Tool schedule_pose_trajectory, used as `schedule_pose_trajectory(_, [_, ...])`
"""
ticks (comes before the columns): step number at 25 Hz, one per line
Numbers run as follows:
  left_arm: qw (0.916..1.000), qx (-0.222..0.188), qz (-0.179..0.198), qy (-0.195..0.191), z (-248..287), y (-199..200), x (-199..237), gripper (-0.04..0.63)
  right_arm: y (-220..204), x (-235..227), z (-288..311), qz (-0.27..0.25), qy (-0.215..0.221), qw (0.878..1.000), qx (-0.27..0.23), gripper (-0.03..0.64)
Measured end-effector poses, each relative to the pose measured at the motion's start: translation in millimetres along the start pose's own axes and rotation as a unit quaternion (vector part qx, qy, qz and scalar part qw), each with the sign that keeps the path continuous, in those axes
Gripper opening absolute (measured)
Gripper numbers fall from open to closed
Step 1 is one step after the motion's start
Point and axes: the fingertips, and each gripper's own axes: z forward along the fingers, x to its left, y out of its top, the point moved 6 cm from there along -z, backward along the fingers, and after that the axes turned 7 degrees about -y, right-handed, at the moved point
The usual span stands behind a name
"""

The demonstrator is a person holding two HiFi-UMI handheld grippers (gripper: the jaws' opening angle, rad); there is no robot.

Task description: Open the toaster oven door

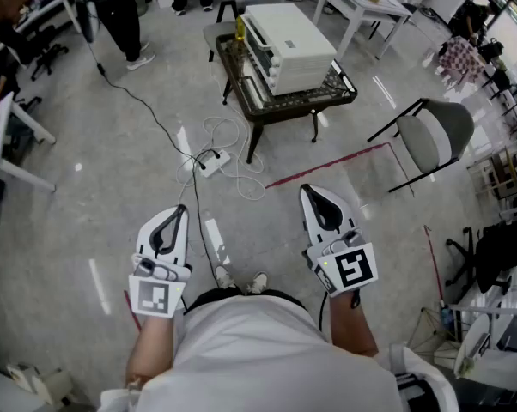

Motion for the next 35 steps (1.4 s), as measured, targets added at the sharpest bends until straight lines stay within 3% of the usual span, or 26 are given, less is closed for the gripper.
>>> schedule_pose_trajectory(7, [0.9995, 0.002, 0.032, 0.0, 0, -10, 15, 0.017, -2, 17, 5, -0.006, -0.001, 1.0, -0.001, 0.021])
schedule_pose_trajectory(11, [0.9996, -0.01, -0.018, 0.021, -4, -16, 20, 0.017, -2, 20, 7, 0.017, 0.009, 1.0, -0.011, 0.021])
schedule_pose_trajectory(14, [0.9999, 0.0, -0.009, 0.014, -10, -24, 21, 0.017, -8, 20, 10, 0.019, 0.004, 1.0, 0.0, 0.021])
schedule_pose_trajectory(18, [0.9977, -0.006, -0.064, 0.02, -17, -39, 25, 0.017, -8, 23, 16, 0.012, -0.005, 1.0, 0.018, 0.021])
schedule_pose_trajectory(21, [0.9975, 0.003, -0.07, 0.008, -17, -54, 30, 0.017, -12, 27, 21, 0.015, -0.014, 0.999, 0.027, 0.021])
schedule_pose_trajectory(28, [0.9962, 0.003, -0.086, -0.01, 10, -79, 43, 0.017, -36, 20, 48, 0.028, -0.022, 0.998, 0.056, 0.021])
schedule_pose_trajectory(35, [0.9958, 0.028, -0.084, -0.023, 88, -104, 77, 0.017, -53, -36, 138, 0.047, -0.017, 0.998, 0.049, 0.021])
